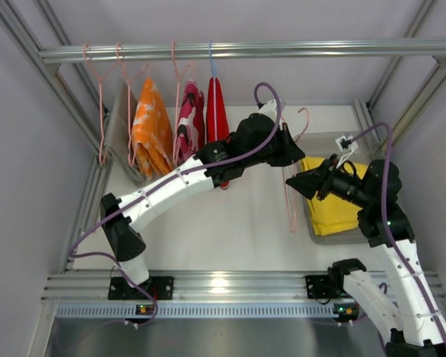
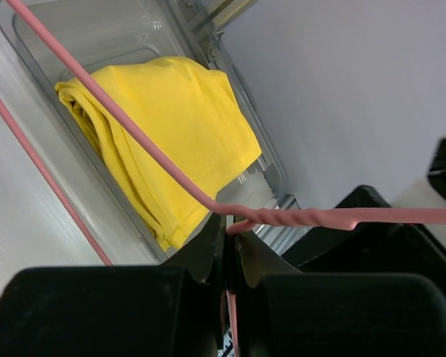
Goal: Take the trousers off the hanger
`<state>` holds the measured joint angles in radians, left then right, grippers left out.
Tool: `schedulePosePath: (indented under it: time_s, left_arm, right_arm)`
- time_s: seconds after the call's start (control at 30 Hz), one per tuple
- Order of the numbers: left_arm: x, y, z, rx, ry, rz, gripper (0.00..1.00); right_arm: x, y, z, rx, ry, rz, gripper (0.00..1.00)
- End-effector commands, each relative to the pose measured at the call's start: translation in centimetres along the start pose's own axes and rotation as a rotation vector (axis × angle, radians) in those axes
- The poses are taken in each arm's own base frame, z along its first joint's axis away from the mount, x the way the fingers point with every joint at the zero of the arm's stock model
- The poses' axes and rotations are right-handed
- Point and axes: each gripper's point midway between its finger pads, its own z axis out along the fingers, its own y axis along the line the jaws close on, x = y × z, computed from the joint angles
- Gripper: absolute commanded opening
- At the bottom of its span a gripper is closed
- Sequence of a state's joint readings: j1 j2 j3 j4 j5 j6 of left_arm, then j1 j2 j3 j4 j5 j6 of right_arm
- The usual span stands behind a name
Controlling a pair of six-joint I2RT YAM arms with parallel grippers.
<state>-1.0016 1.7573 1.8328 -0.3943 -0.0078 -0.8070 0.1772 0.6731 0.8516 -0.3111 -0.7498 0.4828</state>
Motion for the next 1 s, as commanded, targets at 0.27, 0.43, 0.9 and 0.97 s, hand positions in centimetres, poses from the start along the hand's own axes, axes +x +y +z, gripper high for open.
schedulePosePath:
  time_s: [0.27, 0.43, 0.9, 0.97]
  left_arm:
    - [-1.6, -3.6, -0.6, 0.133, -0.046, 0.045, 0.00]
    - [-2.0, -3.2, -1.8, 0.205, -0.037, 0.101, 0.44]
    - [-6.8, -1.3, -13.0, 0.319, -0.221, 0.352, 0.99]
    - [-7.1, -1.3, -13.9, 0.319, -0.246, 0.386, 0.99]
  right_arm:
    - [-1.4, 1.9, 0.2, -0.066, -0.070, -0.086, 0.00]
    - [-2.1, 3.2, -0.9, -0.073, -0.094, -0.113, 0.00]
    - [-3.8, -0.6, -3.3, 0.255, -0.171, -0.083, 0.00]
    - [-4.0, -0.7, -2.9, 0.250, -0.171, -0.072, 0.00]
